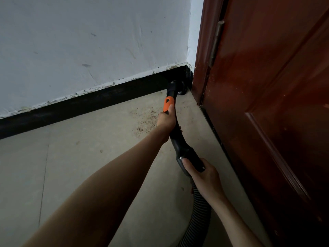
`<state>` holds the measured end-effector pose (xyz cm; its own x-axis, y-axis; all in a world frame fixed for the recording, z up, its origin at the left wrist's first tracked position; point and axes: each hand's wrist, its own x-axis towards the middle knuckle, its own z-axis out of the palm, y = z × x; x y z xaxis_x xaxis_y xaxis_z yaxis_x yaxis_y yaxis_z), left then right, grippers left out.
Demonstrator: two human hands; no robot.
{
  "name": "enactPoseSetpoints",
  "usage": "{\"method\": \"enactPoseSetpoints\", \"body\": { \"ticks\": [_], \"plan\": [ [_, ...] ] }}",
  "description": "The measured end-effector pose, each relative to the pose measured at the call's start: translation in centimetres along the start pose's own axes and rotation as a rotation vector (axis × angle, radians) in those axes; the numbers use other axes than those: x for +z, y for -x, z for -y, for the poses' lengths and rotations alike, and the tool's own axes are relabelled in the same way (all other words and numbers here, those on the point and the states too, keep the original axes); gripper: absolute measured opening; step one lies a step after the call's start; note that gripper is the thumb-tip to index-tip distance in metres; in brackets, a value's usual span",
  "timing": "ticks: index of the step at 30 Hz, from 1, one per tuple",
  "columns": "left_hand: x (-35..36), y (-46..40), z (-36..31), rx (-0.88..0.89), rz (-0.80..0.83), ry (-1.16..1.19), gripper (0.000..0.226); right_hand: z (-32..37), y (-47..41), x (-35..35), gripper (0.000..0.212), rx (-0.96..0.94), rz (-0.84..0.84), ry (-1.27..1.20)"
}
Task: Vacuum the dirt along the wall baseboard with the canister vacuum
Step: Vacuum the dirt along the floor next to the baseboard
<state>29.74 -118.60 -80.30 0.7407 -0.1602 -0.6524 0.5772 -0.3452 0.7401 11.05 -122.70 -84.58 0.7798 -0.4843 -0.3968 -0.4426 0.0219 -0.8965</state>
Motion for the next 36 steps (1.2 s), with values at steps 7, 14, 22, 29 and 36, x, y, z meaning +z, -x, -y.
{"method": "enactPoseSetpoints", "body": {
  "ticks": [7,14,22,29,36],
  "plan": [
    [0.5,0.3,0.4,0.031,0.021,-0.040,0.050,0.0,0.9,-0.1,0.047,0.078,0.057,0.017],
    [0.9,2.0,2.2,0.102,0.045,-0.155,0.048,0.4,1.3,1.0,0.026,0.085,0.067,0.108],
    [1.3,3.9,2.7,0.218,0.108,-0.361,0.046,0.8,2.7,1.8,0.015,-0.081,-0.105,0.238],
    [3.0,4.7,1.7,0.249,0.206,-0.339,0.045,1.2,1.8,0.2,0.023,0.035,-0.162,-0.120],
    [2.4,4.3,1.7,0.211,0.185,-0.219,0.041,1.6,1.1,1.2,0.028,0.099,-0.106,-0.211]
  ]
}}
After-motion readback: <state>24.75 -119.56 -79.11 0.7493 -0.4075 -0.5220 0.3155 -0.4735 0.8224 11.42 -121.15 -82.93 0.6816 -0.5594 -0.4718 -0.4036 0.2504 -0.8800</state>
